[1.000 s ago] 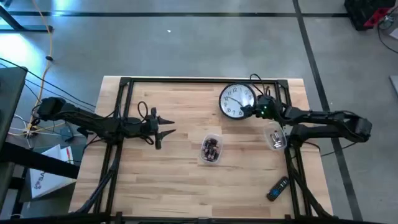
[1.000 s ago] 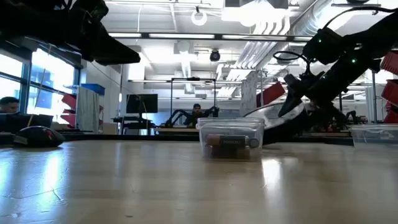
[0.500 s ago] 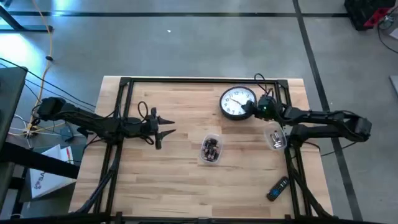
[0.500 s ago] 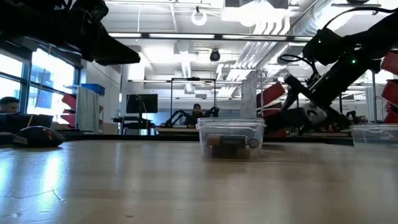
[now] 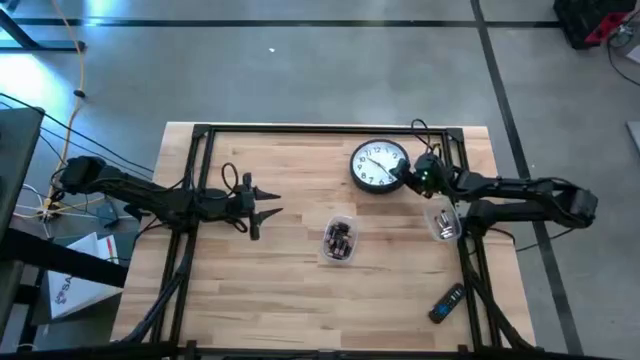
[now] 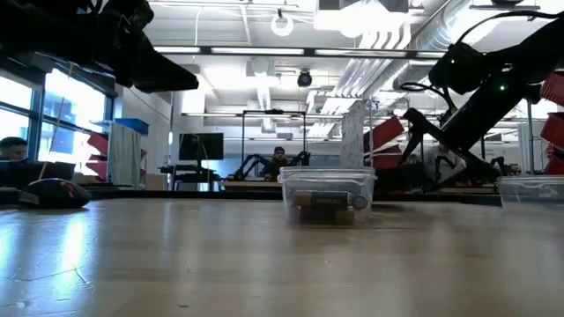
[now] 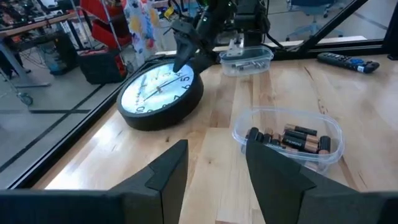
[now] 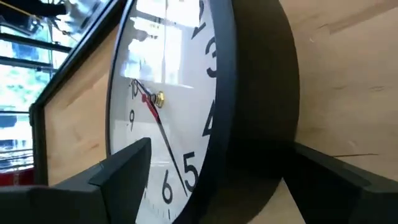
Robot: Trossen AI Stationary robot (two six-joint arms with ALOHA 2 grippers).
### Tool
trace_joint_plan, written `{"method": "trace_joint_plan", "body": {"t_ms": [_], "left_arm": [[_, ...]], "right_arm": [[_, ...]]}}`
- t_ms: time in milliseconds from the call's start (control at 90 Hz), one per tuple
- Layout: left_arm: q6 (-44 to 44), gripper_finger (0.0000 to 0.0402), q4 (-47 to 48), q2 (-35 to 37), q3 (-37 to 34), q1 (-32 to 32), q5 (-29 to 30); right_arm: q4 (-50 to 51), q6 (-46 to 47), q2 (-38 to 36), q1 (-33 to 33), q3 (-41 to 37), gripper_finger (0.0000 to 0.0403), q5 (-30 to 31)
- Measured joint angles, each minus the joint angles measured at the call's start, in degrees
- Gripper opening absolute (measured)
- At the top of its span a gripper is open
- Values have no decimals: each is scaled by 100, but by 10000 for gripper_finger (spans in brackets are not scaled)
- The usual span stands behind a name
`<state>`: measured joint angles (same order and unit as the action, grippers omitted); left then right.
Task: Insert battery
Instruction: Move the wall clock
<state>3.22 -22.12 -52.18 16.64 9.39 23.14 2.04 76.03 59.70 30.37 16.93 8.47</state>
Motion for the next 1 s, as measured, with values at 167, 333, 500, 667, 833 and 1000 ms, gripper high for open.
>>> {"method": "trace_joint_plan", "body": {"t_ms": [167,333,500,667,833,1000], "left_arm": [[-3,147,1,0,0,0,-1],[-3,147,1,0,0,1,0],[-2,147,-1,0,0,2,0],[33,147,-87,2,0,-56,2],[129,147,-310,2,0,-272,2],[549,147,-778,2,7,-619,2]], "right_arm": [[130,-154,-2,165,4,312,35],[98,-623,-2,330,4,311,33],[-383,-1829,-3,318,314,311,-20],[470,-2545,114,26,1172,311,246],[1015,-2992,889,-225,2023,311,346],[975,-3528,2359,-541,3024,312,35]]}}
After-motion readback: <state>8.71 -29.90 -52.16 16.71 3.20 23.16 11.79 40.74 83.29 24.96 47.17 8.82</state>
